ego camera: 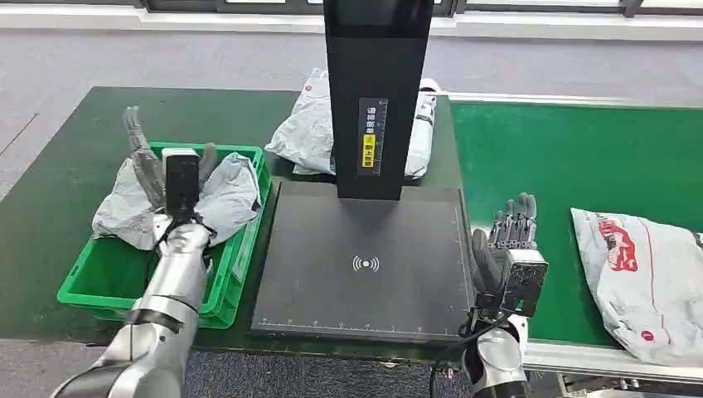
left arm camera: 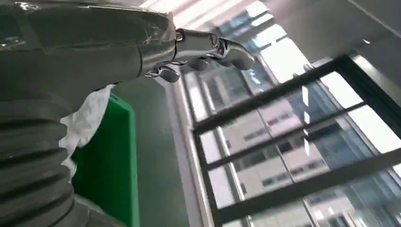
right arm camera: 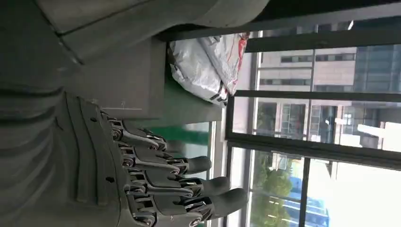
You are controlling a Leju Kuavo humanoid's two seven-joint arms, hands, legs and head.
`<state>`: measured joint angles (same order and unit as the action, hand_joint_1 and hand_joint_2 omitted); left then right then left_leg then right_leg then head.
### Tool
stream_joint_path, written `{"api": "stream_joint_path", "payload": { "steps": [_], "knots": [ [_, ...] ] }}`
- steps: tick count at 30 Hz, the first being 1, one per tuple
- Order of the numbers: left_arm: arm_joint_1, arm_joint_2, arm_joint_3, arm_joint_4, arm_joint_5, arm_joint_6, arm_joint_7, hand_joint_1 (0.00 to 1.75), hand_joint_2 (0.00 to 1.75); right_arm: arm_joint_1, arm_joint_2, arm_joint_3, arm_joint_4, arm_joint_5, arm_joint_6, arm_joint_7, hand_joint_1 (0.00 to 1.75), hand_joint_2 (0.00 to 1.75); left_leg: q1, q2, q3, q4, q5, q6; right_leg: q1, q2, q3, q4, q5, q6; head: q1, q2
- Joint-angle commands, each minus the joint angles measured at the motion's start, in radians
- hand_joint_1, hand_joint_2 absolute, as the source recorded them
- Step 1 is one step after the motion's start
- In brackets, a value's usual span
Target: Moved the parcel from conveyor to table for the left to box.
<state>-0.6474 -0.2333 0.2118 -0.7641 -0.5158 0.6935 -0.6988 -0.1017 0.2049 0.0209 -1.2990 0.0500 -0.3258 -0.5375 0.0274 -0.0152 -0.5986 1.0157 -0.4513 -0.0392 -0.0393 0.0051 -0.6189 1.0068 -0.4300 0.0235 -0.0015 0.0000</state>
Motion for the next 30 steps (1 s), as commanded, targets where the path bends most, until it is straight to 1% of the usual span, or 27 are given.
{"api": "stream_joint_path", "payload": {
  "steps": [1,2,3,4,5,6,7,8,9,10,12,14,17,19,20,22,23,25,27,28,29,30],
  "knots": [
    [0.196,-0.116,-0.045,-0.32,-0.123,0.005,0.001,0.0,1.75,-0.12,-0.027,0.119,0.216,-0.007,-0.035,-0.014,0.0,1.75,0.0,0.008,0.005,-0.001,-0.003,0.004,0.001,0.006,0.003,-0.003,0.0,-0.003,0.0,0.0],
    [0.177,-0.116,-0.046,-0.28,-0.088,0.005,0.001,0.0,1.75,-0.125,-0.031,0.122,0.223,-0.01,-0.046,-0.013,0.0,1.75,-0.001,0.006,0.003,-0.001,-0.003,0.003,0.0,0.005,0.002,-0.002,0.0,-0.002,0.0,0.0],
    [0.136,-0.116,-0.081,-0.155,-0.071,0.005,0.001,0.0,1.75,-0.124,-0.035,0.117,0.224,-0.007,-0.066,-0.016,0.0,1.75,-0.001,0.004,0.002,-0.001,-0.003,0.003,0.0,0.003,0.001,-0.001,0.0,-0.002,0.0,0.0],
    [0.112,-0.116,-0.01,-0.162,-0.124,0.005,0.001,0.0,1.75,-0.114,-0.04,0.103,0.216,0.007,-0.069,-0.01,0.0,1.75,-0.001,0.005,0.005,-0.002,-0.002,0.003,0.0,0.004,0.002,-0.002,0.0,-0.003,0.0,0.0],
    [0.088,-0.116,-0.018,-0.11,-0.065,0.005,0.001,0.0,1.75,-0.111,-0.048,0.099,0.219,0.006,-0.07,-0.015,0.0,0.0,-0.001,0.001,0.002,-0.001,-0.002,0.003,0.0,0.0,0.001,-0.002,0.0,-0.002,0.0,0.0],
    [0.053,-0.116,-0.054,-0.043,0.029,0.005,0.001,0.0,1.75,-0.112,-0.054,0.095,0.228,0.008,-0.08,-0.02,0.0,0.0,-0.001,0.002,0.004,-0.002,-0.001,0.003,0.0,0.001,0.002,-0.002,0.0,-0.003,0.0,0.0],
    [0.036,-0.116,-0.091,-0.011,0.06,0.005,0.001,0.0,1.75,-0.112,-0.058,0.093,0.233,0.006,-0.087,-0.026,0.0,0.0,0.0,-0.001,0.002,-0.001,-0.001,0.003,0.001,-0.003,0.002,-0.002,0.0,-0.002,0.0,0.0],
    [0.0,-0.097,-0.163,0.048,0.135,0.0,0.001,0.0,1.75,-0.115,-0.062,0.088,0.252,0.034,-0.112,-0.032,0.0,0.0,0.0,-0.003,0.003,-0.002,0.0,0.004,0.001,-0.006,0.004,-0.003,0.0,-0.003,0.0,0.0],
    [-0.036,-0.095,-0.181,0.095,0.195,-0.068,0.001,0.0,1.75,-0.116,-0.061,0.075,0.263,0.044,-0.126,-0.036,0.0,0.0,0.0,-0.005,0.001,-0.001,0.0,0.004,0.001,-0.009,0.003,-0.002,-0.001,-0.002,0.0,0.0],
    [-0.046,-0.092,-0.234,0.091,0.222,-0.101,0.003,0.0,1.75,-0.123,-0.06,0.062,0.28,0.072,-0.146,-0.045,0.0,1.75,0.0,-0.003,0.0,0.0,0.0,0.002,0.001,-0.006,0.001,-0.001,-0.001,-0.001,0.0,0.0],
    [-0.041,-0.093,-0.303,0.059,0.258,-0.18,0.026,0.0,1.75,-0.139,-0.058,0.04,0.31,0.133,-0.198,-0.048,0.0,1.75,0.0,-0.003,0.0,0.0,0.001,0.003,0.001,-0.005,0.001,-0.002,0.0,-0.002,0.0,0.0],
    [-0.037,-0.103,-0.31,0.054,0.259,-0.17,0.029,0.0,1.75,-0.143,-0.062,0.035,0.314,0.131,-0.194,-0.048,0.0,1.75,-0.001,-0.002,0.0,0.0,0.001,0.003,0.0,-0.004,0.001,-0.001,0.001,-0.001,0.0,0.0],
    [-0.03,-0.096,-0.32,0.049,0.264,-0.168,0.031,0.0,1.75,-0.146,-0.059,0.031,0.319,0.135,-0.191,-0.05,0.0,1.75,-0.001,0.0,0.002,0.0,0.0,0.003,0.0,-0.002,0.002,-0.002,0.001,-0.001,0.0,0.0],
    [-0.022,-0.085,-0.374,0.034,0.304,-0.252,0.035,0.0,1.75,-0.158,-0.06,0.013,0.347,0.193,-0.238,-0.041,0.0,1.75,-0.001,0.001,0.003,-0.001,0.0,0.003,0.0,-0.001,0.002,-0.002,0.001,-0.002,0.0,0.0],
    [-0.017,-0.085,-0.409,0.029,0.303,-0.275,0.044,0.0,1.75,-0.177,-0.068,-0.003,0.387,0.238,-0.283,-0.031,0.0,1.75,-0.001,0.001,0.004,-0.002,0.0,0.003,0.0,0.0,0.003,-0.003,0.001,-0.003,0.0,0.0],
    [-0.01,-0.086,-0.456,0.04,0.287,-0.292,0.055,0.0,1.75,-0.21,-0.082,-0.033,0.453,0.288,-0.335,-0.03,0.0,1.75,-0.001,-0.001,0.002,0.0,0.0,0.003,0.0,-0.002,0.001,-0.001,0.0,-0.001,0.0,0.0],
    [-0.01,-0.088,-0.484,0.062,0.266,-0.28,0.051,0.0,1.75,-0.235,-0.09,-0.058,0.502,0.319,-0.37,-0.033,0.0,1.75,-0.001,0.0,0.003,-0.001,0.0,0.003,0.0,-0.002,0.003,-0.003,0.001,-0.002,0.0,0.0],
    [-0.014,-0.094,-0.505,0.111,0.252,-0.26,0.04,0.0,1.75,-0.255,-0.061,-0.235,0.521,0.509,-0.372,-0.031,0.0,1.75,-0.001,0.001,0.004,-0.002,0.0,0.004,0.0,-0.001,0.003,-0.004,0.001,-0.002,0.0,0.0],
    [-0.009,-0.099,-0.508,0.137,0.249,-0.251,0.023,0.0,1.75,-0.265,-0.044,-0.386,0.524,0.66,-0.372,-0.006,0.0,1.75,-0.002,-0.002,0.002,-0.001,0.001,0.003,-0.001,-0.003,0.003,-0.002,0.0,-0.001,0.0,0.0],
    [-0.003,-0.102,-0.507,0.15,0.253,-0.263,0.027,0.0,1.75,-0.26,-0.035,-0.49,0.511,0.804,-0.372,0.053,0.0,1.75,-0.002,-0.002,0.003,-0.002,0.001,0.004,-0.001,-0.004,0.004,-0.004,0.001,-0.002,0.0,0.0],
    [-0.002,-0.103,-0.508,0.159,0.251,-0.263,0.025,0.0,1.75,-0.258,-0.02,-0.584,0.493,0.893,-0.372,0.049,0.0,1.75,-0.002,-0.002,0.002,-0.001,0.001,0.003,-0.001,-0.003,0.002,-0.002,0.001,-0.001,0.0,0.0],
    [-0.001,-0.104,-0.505,0.165,0.252,-0.258,0.023,0.0,1.75,-0.253,-0.016,-0.641,0.484,1.01,-0.372,0.106,0.0,1.75,-0.002,-0.002,0.004,-0.002,0.001,0.004,-0.001,-0.004,0.005,-0.004,0.001,-0.002,0.0,0.0]
  ]
}}
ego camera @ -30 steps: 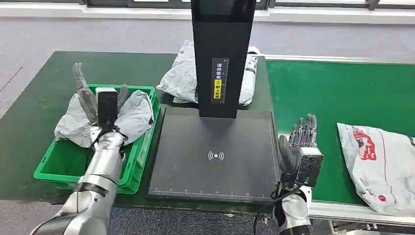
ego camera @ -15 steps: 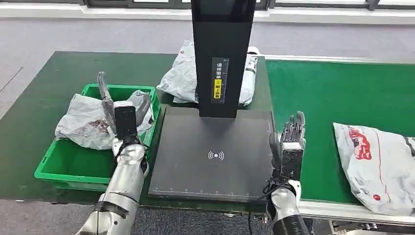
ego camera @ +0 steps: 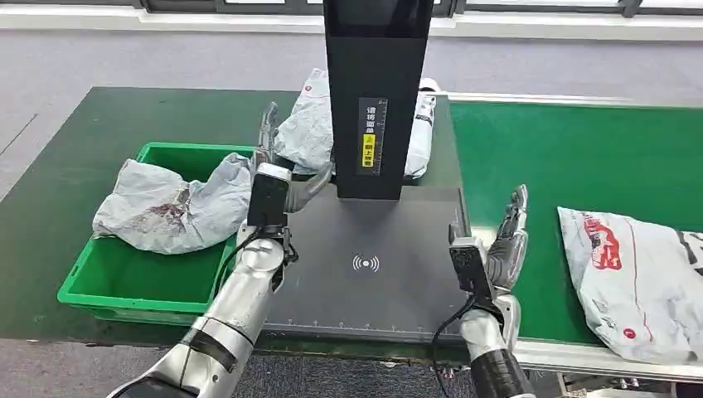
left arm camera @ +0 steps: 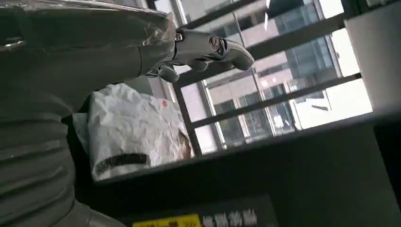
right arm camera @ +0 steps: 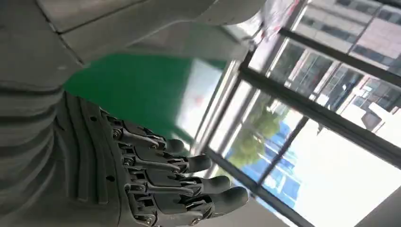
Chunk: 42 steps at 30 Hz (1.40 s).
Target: Moved the parcel from conveyor to table for the left to box.
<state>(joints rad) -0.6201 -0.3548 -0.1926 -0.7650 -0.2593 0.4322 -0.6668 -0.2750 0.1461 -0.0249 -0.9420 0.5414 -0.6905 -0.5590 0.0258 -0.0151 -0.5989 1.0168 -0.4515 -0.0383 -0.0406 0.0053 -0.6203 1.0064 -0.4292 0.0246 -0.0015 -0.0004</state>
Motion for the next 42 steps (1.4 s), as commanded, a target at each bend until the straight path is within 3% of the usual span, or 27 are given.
{"api": "stream_joint_path", "payload": {
  "steps": [1,3,5,9,14,19,21,22,32,34,35,36,40,42],
  "knots": [
    [-0.028,0.013,-0.086,0.171,0.015,-0.012,-0.008,0.0,1.75,-0.078,0.047,-0.672,0.111,0.588,-0.008,0.137,0.0,1.75,-0.001,-0.003,0.003,-0.002,0.001,0.002,0.0,-0.004,0.005,-0.002,-0.001,-0.003,0.0,0.0],
    [-0.034,0.011,-0.09,0.188,0.008,-0.004,-0.005,0.0,1.75,-0.077,0.039,-0.73,0.123,0.731,-0.008,0.214,0.0,1.75,-0.001,-0.004,0.003,-0.002,0.0,0.002,0.0,-0.006,0.006,-0.002,-0.001,-0.003,0.0,0.0],
    [-0.034,0.011,-0.09,0.188,0.008,-0.004,-0.005,0.0,1.75,-0.077,0.039,-0.73,0.123,0.731,-0.008,0.214,0.0,1.75,-0.001,-0.003,0.004,-0.002,0.0,0.003,0.0,-0.005,0.006,-0.002,-0.001,-0.003,0.0,0.0],
    [-0.029,0.006,-0.089,0.206,0.005,-0.002,0.005,0.0,1.75,-0.046,0.012,-0.754,0.082,0.922,-0.008,0.4,0.0,1.75,0.0,-0.001,0.005,-0.003,-0.001,0.004,0.001,-0.003,0.007,-0.003,-0.001,-0.004,0.0,0.0],
    [-0.022,0.015,-0.068,0.219,0.035,-0.02,-0.001,0.0,1.75,-0.038,-0.098,-0.697,0.258,0.986,-0.008,0.629,0.0,1.75,0.0,-0.003,0.002,-0.001,-0.001,0.003,0.001,-0.003,0.004,-0.002,-0.001,-0.002,0.0,0.0],
    [-0.021,0.017,-0.064,0.225,0.041,-0.028,0.002,0.0,1.75,-0.033,-0.114,-0.688,0.278,1.005,-0.008,0.678,0.0,1.75,0.0,0.0,0.004,-0.002,-0.002,0.004,0.001,-0.001,0.005,-0.003,-0.001,-0.003,0.0,0.0],
    [-0.021,0.018,-0.066,0.236,0.039,-0.03,-0.001,0.0,1.75,-0.041,-0.146,-0.666,0.358,1.02,-0.008,0.74,0.0,1.75,-0.001,-0.001,0.003,-0.002,-0.001,0.003,0.0,-0.001,0.005,-0.002,-0.001,-0.002,0.0,0.0],
    [-0.022,0.02,-0.066,0.245,0.044,-0.038,-0.01,0.0,1.75,-0.056,-0.202,-0.6,0.489,1.029,-0.008,0.834,0.0,1.75,0.0,0.0,0.005,-0.003,-0.001,0.004,0.001,-0.002,0.006,-0.004,-0.001,-0.003,0.0,0.0],
    [-0.025,0.022,-0.065,0.246,0.045,-0.041,-0.01,0.0,1.75,-0.058,-0.213,-0.599,0.507,1.025,-0.008,0.836,0.0,1.75,-0.001,0.001,0.004,-0.002,-0.002,0.004,0.0,-0.001,0.005,-0.003,-0.001,-0.004,0.0,0.0],
    [-0.031,0.023,-0.071,0.248,0.042,-0.051,-0.006,0.0,1.75,-0.07,-0.24,-0.53,0.586,1.029,0.087,0.943,0.0,1.75,-0.001,0.001,0.003,-0.002,-0.002,0.004,0.0,-0.001,0.004,-0.002,-0.001,-0.003,0.0,0.0],
    [-0.034,0.024,-0.074,0.251,0.038,-0.051,0.002,0.0,1.75,-0.071,-0.242,-0.54,0.607,1.01,0.14,0.937,0.47,1.75,0.0,0.001,0.001,-0.001,-0.002,0.003,0.001,-0.001,0.003,-0.002,0.0,-0.002,0.0,0.0],
    [-0.035,0.025,-0.074,0.252,0.037,-0.046,0.005,0.0,1.75,-0.068,-0.242,-0.542,0.617,1.006,0.172,0.932,1.75,1.75,-0.001,0.002,0.003,-0.002,-0.002,0.004,0.0,0.0,0.004,-0.002,0.0,-0.003,0.0,0.0],
    [-0.029,0.043,-0.065,0.249,0.047,-0.06,0.009,0.0,1.75,-0.083,-0.235,-0.511,0.639,0.981,0.225,0.904,1.75,1.75,0.0,0.001,0.001,-0.001,-0.002,0.003,0.0,0.0,0.002,-0.001,0.0,-0.002,0.0,0.0],
    [-0.005,0.065,-0.069,0.213,0.032,-0.065,0.004,0.0,1.75,-0.108,-0.215,-0.515,0.624,0.938,0.164,0.795,1.75,1.75,0.0,0.002,0.003,-0.001,-0.002,0.004,0.001,0.001,0.004,-0.002,0.0,-0.002,0.0,0.0]
  ]
}}
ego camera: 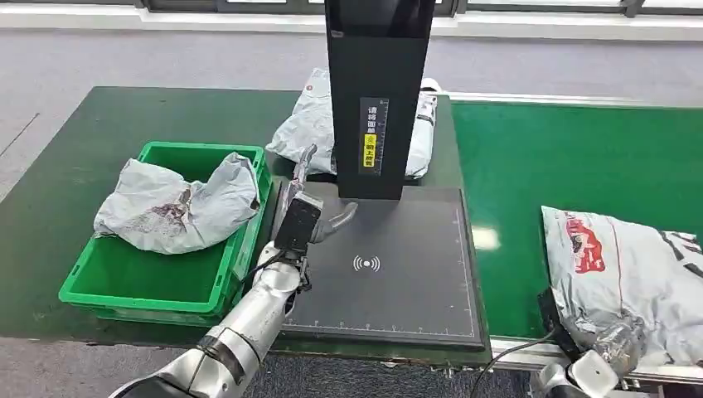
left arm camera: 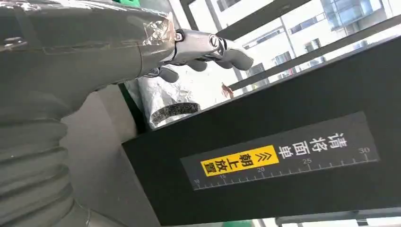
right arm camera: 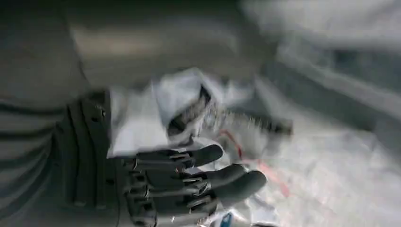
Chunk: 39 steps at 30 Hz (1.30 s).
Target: Moved the parcel from conveyor to table for the left to box.
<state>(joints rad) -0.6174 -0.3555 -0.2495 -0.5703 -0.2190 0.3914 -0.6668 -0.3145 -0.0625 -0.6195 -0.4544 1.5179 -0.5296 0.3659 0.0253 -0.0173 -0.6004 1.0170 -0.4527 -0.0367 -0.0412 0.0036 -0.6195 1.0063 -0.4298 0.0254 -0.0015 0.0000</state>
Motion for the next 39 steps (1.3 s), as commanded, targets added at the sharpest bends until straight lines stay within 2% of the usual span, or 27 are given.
{"api": "stream_joint_path", "payload": {
  "steps": [1,2,3,4,5,7,8,9,10,12,14,17,19,20,22,31,32,35,39],
  "knots": [
    [0.005,0.076,-0.009,0.0,-0.011,-0.024,0.001,0.0,1.75,-0.086,0.008,0.063,0.129,-0.085,-0.022,-0.199,1.75,1.75,0.0,0.006,0.006,-0.003,-0.001,0.002,0.001,0.004,0.004,-0.003,0.001,-0.004,0.0,0.0],
    [0.016,0.083,-0.005,-0.019,-0.012,-0.024,0.0,0.0,1.75,-0.104,0.022,0.071,0.12,-0.093,-0.036,-0.223,1.75,1.75,0.0,0.006,0.004,-0.001,-0.001,0.001,0.001,0.005,0.002,-0.001,0.001,-0.003,0.0,0.0],
    [0.034,0.09,0.005,-0.047,-0.018,-0.015,0.008,0.0,1.75,-0.123,0.056,0.057,0.086,-0.172,-0.072,-0.339,1.75,1.75,0.0,0.009,0.006,-0.003,-0.001,0.002,0.001,0.007,0.003,-0.002,0.002,-0.004,0.0,0.0],
    [0.045,0.093,0.012,-0.065,-0.021,-0.013,0.012,0.0,1.75,-0.131,0.075,0.074,0.061,-0.193,-0.081,-0.365,1.75,1.75,0.0,0.011,0.005,-0.002,-0.001,0.002,0.001,0.009,0.002,-0.002,0.002,-0.004,0.0,0.0],
    [0.057,0.094,0.023,-0.086,-0.023,-0.013,0.019,0.0,1.75,-0.13,0.104,0.09,0.006,-0.271,-0.118,-0.465,1.75,1.75,0.0,0.011,0.004,-0.001,-0.001,0.001,0.0,0.01,0.001,0.0,0.002,-0.003,0.0,0.0],
    [0.07,0.095,0.032,-0.105,-0.03,-0.014,0.023,0.0,1.75,-0.123,0.132,0.132,-0.063,-0.342,-0.108,-0.502,1.75,1.75,0.0,0.015,0.005,-0.002,-0.002,0.002,0.001,0.012,0.001,-0.001,0.003,-0.004,0.0,0.0],
    [0.084,0.094,0.043,-0.13,-0.034,-0.014,0.01,0.0,1.75,-0.087,0.177,0.201,-0.213,-0.505,-0.108,-0.676,1.75,1.75,0.0,0.016,0.005,-0.003,-0.001,0.002,0.001,0.012,0.001,-0.001,0.003,-0.005,0.0,0.0],
    [0.098,0.097,0.041,-0.156,-0.045,-0.03,-0.007,0.0,1.75,-0.043,0.201,0.297,-0.36,-0.545,-0.061,-0.648,1.75,1.75,0.0,0.019,0.007,-0.004,-0.001,0.002,0.002,0.015,0.001,-0.002,0.004,-0.007,0.0,0.0],
    [0.107,0.094,0.043,-0.178,-0.067,-0.013,-0.006,0.0,1.75,0.004,0.214,0.383,-0.497,-0.626,-0.032,-0.647,1.75,1.75,0.0,0.012,0.003,-0.001,0.0,0.001,0.0,0.009,-0.001,0.001,0.002,-0.003,0.0,0.0],
    [0.112,0.087,0.053,-0.197,-0.096,0.013,0.018,0.0,1.75,0.074,0.217,0.518,-0.687,-0.737,-0.053,-0.687,1.75,1.75,0.0,0.014,0.007,-0.004,-0.001,0.002,0.002,0.009,0.001,0.0,0.001,-0.007,0.0,0.0],
    [0.112,0.081,0.064,-0.206,-0.102,0.022,0.017,0.0,1.75,0.128,0.213,0.612,-0.814,-0.824,-0.06,-0.736,1.75,1.75,0.0,0.01,0.005,-0.002,-0.001,0.001,0.001,0.007,0.0,0.001,0.0,-0.005,0.0,0.0],
    [0.109,0.083,0.074,-0.217,-0.103,0.025,0.007,0.0,1.75,0.16,0.203,0.718,-0.882,-0.828,-0.032,-0.725,1.75,1.75,0.0,0.01,0.005,-0.001,-0.002,0.002,0.002,0.006,0.002,0.001,-0.001,-0.006,0.0,0.0],
    [0.109,0.089,0.081,-0.241,-0.086,0.004,-0.017,0.0,1.75,0.144,0.193,0.819,-0.868,-0.817,0.039,-0.711,1.75,1.75,0.001,0.009,0.003,-0.001,-0.001,0.001,0.002,0.007,0.0,0.001,-0.001,-0.005,0.0,0.0],
    [0.107,0.091,0.082,-0.244,-0.084,-0.001,-0.017,0.0,1.75,0.136,0.206,0.835,-0.862,-0.802,0.036,-0.697,1.75,1.75,0.0,0.008,0.001,-0.001,0.0,0.0,0.001,0.006,-0.003,0.002,0.0,-0.003,0.0,0.0],
    [0.107,0.091,0.082,-0.244,-0.084,-0.001,-0.017,0.0,1.75,0.136,0.206,0.835,-0.862,-0.802,0.036,-0.697,1.75,1.75,0.001,0.011,0.004,-0.001,-0.001,0.001,0.002,0.009,-0.001,0.002,0.0,-0.005,0.0,0.0],
    [0.109,0.09,0.082,-0.248,-0.083,-0.001,-0.016,0.0,1.75,0.126,0.198,0.84,-0.843,-0.801,0.028,-0.691,1.75,1.75,0.0,0.005,0.002,-0.002,0.0,0.001,0.001,0.003,0.0,0.001,0.0,-0.003,0.0,0.0],
    [0.106,0.09,0.082,-0.249,-0.083,0.0,-0.018,0.0,1.75,0.118,0.194,0.869,-0.843,-0.807,0.07,-0.712,1.75,1.75,0.001,0.006,0.004,-0.002,0.0,0.001,0.002,0.003,0.002,-0.001,0.0,-0.004,0.0,0.0],
    [0.073,0.083,0.074,-0.233,-0.089,-0.005,0.007,0.0,1.75,0.084,0.233,0.993,-0.809,-0.746,0.169,-0.643,1.75,1.75,0.001,0.007,0.002,-0.001,0.0,0.0,0.001,0.004,-0.001,0.001,0.0,-0.004,0.0,0.0],
    [0.057,0.078,0.052,-0.208,-0.093,0.012,0.011,0.0,1.75,0.08,0.218,1.106,-0.7,-0.747,0.195,-0.604,1.75,1.75,0.001,0.007,0.003,-0.002,0.0,0.0,0.002,0.005,0.0,0.001,0.0,-0.004,0.0,0.0]
  ]
}}
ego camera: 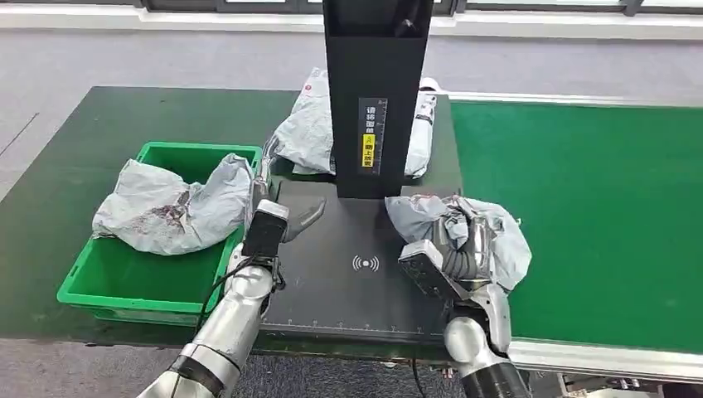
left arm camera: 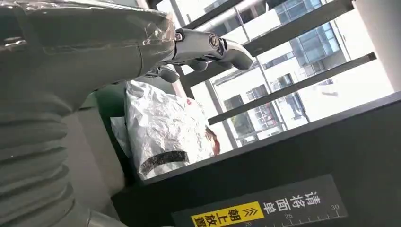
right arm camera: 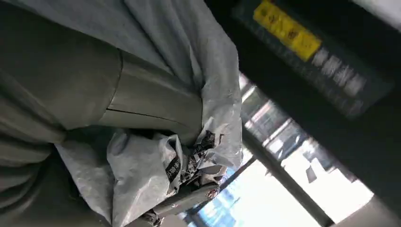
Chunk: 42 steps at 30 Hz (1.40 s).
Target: Moved the parcel from conveyor to table for the left to box.
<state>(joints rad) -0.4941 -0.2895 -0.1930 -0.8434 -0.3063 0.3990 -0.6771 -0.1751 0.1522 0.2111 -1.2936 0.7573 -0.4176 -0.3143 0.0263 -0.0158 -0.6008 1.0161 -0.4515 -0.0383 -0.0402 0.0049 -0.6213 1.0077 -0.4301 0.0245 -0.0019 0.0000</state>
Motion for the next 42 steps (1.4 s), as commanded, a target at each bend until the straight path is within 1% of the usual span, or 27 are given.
{"api": "stream_joint_path", "payload": {
  "steps": [1,2,4,5,6,7,8,9,12,13,14,15,18,19,20,23,25,29,31,32,33,34,35,36,37,40,42],
  "knots": [
    [-0.07,0.014,-0.009,0.073,-0.001,0.006,0.019,0.0,1.75,-0.062,-0.008,0.292,0.17,0.009,0.106,0.088,1.75,1.75,0.001,0.005,0.005,-0.002,-0.001,0.002,0.002,0.003,0.003,-0.001,0.0,-0.004,0.0,0.0],
    [-0.076,0.018,-0.014,0.083,0.006,0.007,0.011,0.0,1.75,-0.063,-0.02,0.299,0.205,-0.021,0.146,0.09,1.75,1.75,0.001,0.002,0.003,-0.001,0.0,0.001,0.001,0.001,0.002,-0.001,0.0,-0.003,0.0,0.0],
    [-0.082,0.02,-0.019,0.092,0.011,0.006,0.008,0.0,1.75,-0.072,-0.034,0.312,0.25,-0.015,0.158,0.095,1.75,1.75,0.001,0.002,0.004,-0.002,0.0,0.002,0.001,0.0,0.003,-0.002,0.0,-0.003,0.0,0.0],
    [-0.088,0.022,-0.024,0.099,0.014,0.008,0.007,0.0,1.75,-0.086,-0.035,0.309,0.298,-0.031,0.206,0.128,1.75,1.75,0.001,0.003,0.005,-0.002,0.0,0.003,0.002,0.001,0.004,-0.003,0.0,-0.003,0.0,0.0],
    [-0.092,0.021,-0.025,0.1,0.014,0.008,0.008,0.0,1.75,-0.094,-0.04,0.316,0.319,-0.021,0.212,0.136,0.98,1.75,0.001,0.003,0.007,-0.003,0.0,0.003,0.003,0.001,0.006,-0.005,0.001,-0.004,0.0,0.0],
    [-0.098,0.022,-0.029,0.104,0.018,0.004,0.012,0.0,1.75,-0.107,-0.041,0.323,0.353,-0.006,0.23,0.155,0.35,1.75,0.001,0.002,0.005,-0.002,0.0,0.003,0.002,0.0,0.004,-0.003,0.0,-0.003,0.0,0.0],
    [-0.102,0.023,-0.031,0.105,0.018,0.007,0.016,0.0,1.75,-0.109,-0.038,0.319,0.383,-0.01,0.245,0.164,0.02,1.75,0.001,0.002,0.005,-0.003,0.0,0.003,0.002,0.0,0.005,-0.004,0.001,-0.004,0.0,0.0],
    [-0.105,0.025,-0.034,0.108,0.02,0.002,0.018,0.0,1.75,-0.114,-0.04,0.328,0.407,0.009,0.251,0.181,0.0,1.75,0.001,0.002,0.004,-0.002,0.0,0.002,0.002,0.0,0.004,-0.003,0.001,-0.003,0.0,0.0],
    [-0.107,0.029,-0.042,0.116,0.028,0.004,0.016,0.0,1.75,-0.106,-0.045,0.34,0.425,0.015,0.285,0.171,0.0,1.75,0.001,0.002,0.004,-0.002,0.0,0.002,0.002,-0.001,0.005,-0.003,0.0,-0.003,0.0,0.0],
    [-0.106,0.03,-0.042,0.114,0.037,0.007,0.011,0.0,1.75,-0.1,-0.044,0.334,0.414,-0.001,0.284,0.152,0.0,1.75,0.0,0.002,0.006,-0.003,0.0,0.003,0.002,-0.001,0.006,-0.004,0.0,-0.004,0.0,0.0],
    [-0.106,0.03,-0.042,0.114,0.037,0.007,0.011,0.0,1.75,-0.1,-0.044,0.334,0.414,-0.001,0.284,0.152,0.0,1.75,0.001,0.001,0.004,-0.001,0.0,0.002,0.002,-0.001,0.005,-0.003,0.0,-0.003,0.0,0.0],
    [-0.105,0.03,-0.043,0.113,0.038,0.007,0.01,0.0,1.75,-0.102,-0.043,0.335,0.408,0.0,0.283,0.151,0.0,1.75,0.0,0.002,0.006,-0.003,0.0,0.003,0.001,0.0,0.006,-0.004,0.0,-0.004,0.0,0.0],
    [-0.103,0.033,-0.049,0.109,0.045,0.012,0.013,0.0,1.75,-0.089,-0.045,0.318,0.351,-0.016,0.276,0.137,0.0,1.75,0.0,0.001,0.004,-0.001,0.0,0.002,0.001,-0.001,0.003,-0.002,0.0,-0.003,0.0,0.0],
    [-0.102,0.035,-0.05,0.109,0.046,0.013,0.014,0.0,1.75,-0.08,-0.046,0.305,0.326,-0.027,0.267,0.128,0.0,1.75,0.0,0.002,0.005,-0.002,0.0,0.003,0.002,0.0,0.005,-0.003,0.0,-0.004,0.0,0.0],
    [-0.101,0.035,-0.049,0.108,0.05,0.014,0.013,0.0,1.75,-0.069,-0.047,0.294,0.302,-0.045,0.263,0.107,0.0,1.75,0.0,0.001,0.003,-0.001,0.0,0.002,0.001,-0.001,0.003,-0.001,0.0,-0.003,0.0,0.0],
    [-0.1,0.039,-0.05,0.107,0.055,0.013,0.011,0.0,1.75,-0.047,-0.059,0.272,0.24,-0.069,0.266,0.09,0.0,1.75,0.0,0.001,0.004,-0.002,0.0,0.003,0.001,-0.001,0.004,-0.002,0.0,-0.004,0.0,0.0],
    [-0.1,0.039,-0.05,0.107,0.055,0.013,0.011,0.0,1.75,-0.047,-0.059,0.272,0.24,-0.069,0.266,0.09,0.0,1.75,0.0,0.0,0.002,-0.001,0.0,0.002,0.0,-0.001,0.002,-0.001,0.0,-0.002,0.0,0.0],
    [-0.1,0.039,-0.051,0.107,0.055,0.013,0.01,0.0,1.75,-0.043,-0.058,0.267,0.235,-0.076,0.266,0.085,0.0,1.75,0.0,0.001,0.004,-0.001,0.0,0.002,0.001,-0.001,0.004,-0.002,0.0,-0.003,0.0,0.0],
    [-0.095,0.041,-0.051,0.103,0.056,0.015,0.008,0.0,1.75,-0.02,-0.054,0.227,0.172,-0.122,0.232,0.02,0.0,1.75,0.0,0.0,0.004,-0.001,0.0,0.002,0.001,-0.002,0.004,-0.002,-0.001,-0.004,0.0,0.0],
    [-0.092,0.042,-0.049,0.101,0.059,0.014,0.006,0.0,1.75,-0.002,-0.051,0.192,0.117,-0.16,0.203,-0.025,0.0,1.75,0.0,0.0,0.003,-0.001,0.0,0.002,0.001,-0.002,0.003,-0.001,-0.001,-0.003,0.0,0.0],
    [-0.09,0.043,-0.047,0.099,0.061,0.012,0.005,0.0,1.75,0.014,-0.05,0.164,0.068,-0.187,0.193,-0.037,0.0,1.75,0.0,0.001,0.004,-0.001,-0.001,0.003,0.001,-0.001,0.004,-0.002,-0.001,-0.004,0.0,0.0],
    [-0.086,0.043,-0.045,0.097,0.062,0.01,0.002,0.0,1.75,0.039,-0.046,0.123,-0.004,-0.234,0.164,-0.085,0.0,1.75,0.0,0.0,0.002,0.0,0.0,0.002,0.0,-0.002,0.002,-0.001,-0.001,-0.003,0.0,0.0],
    [-0.085,0.042,-0.045,0.096,0.061,0.009,-0.001,0.0,1.75,0.057,-0.046,0.102,-0.05,-0.262,0.153,-0.104,0.0,1.75,0.0,0.0,0.004,0.0,-0.001,0.003,0.001,-0.002,0.004,-0.001,-0.001,-0.004,0.0,0.0],
    [-0.085,0.041,-0.045,0.096,0.061,0.004,-0.004,0.0,1.75,0.077,-0.036,0.072,-0.106,-0.315,0.139,-0.151,0.0,1.75,-0.001,-0.001,0.002,0.0,0.0,0.002,0.0,-0.002,0.002,0.0,-0.001,-0.003,0.0,0.0],
    [-0.085,0.038,-0.049,0.095,0.059,-0.004,-0.008,0.0,1.75,0.1,-0.026,0.04,-0.164,-0.342,0.093,-0.191,0.0,1.75,0.0,-0.001,0.002,0.0,0.0,0.002,0.0,-0.002,0.001,0.0,-0.001,-0.002,0.0,0.0],
    [-0.088,0.026,-0.06,0.102,0.062,-0.026,-0.013,0.0,1.75,0.134,-0.004,-0.011,-0.253,-0.405,0.005,-0.261,0.0,1.75,-0.001,-0.002,0.002,0.0,-0.001,0.003,0.0,-0.005,0.003,0.0,-0.002,-0.003,0.0,0.0],
    [-0.095,0.017,-0.063,0.116,0.08,-0.057,-0.01,0.0,1.75,0.142,0.009,-0.043,-0.266,-0.465,-0.053,-0.309,0.0,1.75,-0.001,-0.002,0.001,0.0,0.0,0.002,0.0,-0.003,0.001,0.0,-0.001,-0.002,0.0,0.0]
  ]
}}
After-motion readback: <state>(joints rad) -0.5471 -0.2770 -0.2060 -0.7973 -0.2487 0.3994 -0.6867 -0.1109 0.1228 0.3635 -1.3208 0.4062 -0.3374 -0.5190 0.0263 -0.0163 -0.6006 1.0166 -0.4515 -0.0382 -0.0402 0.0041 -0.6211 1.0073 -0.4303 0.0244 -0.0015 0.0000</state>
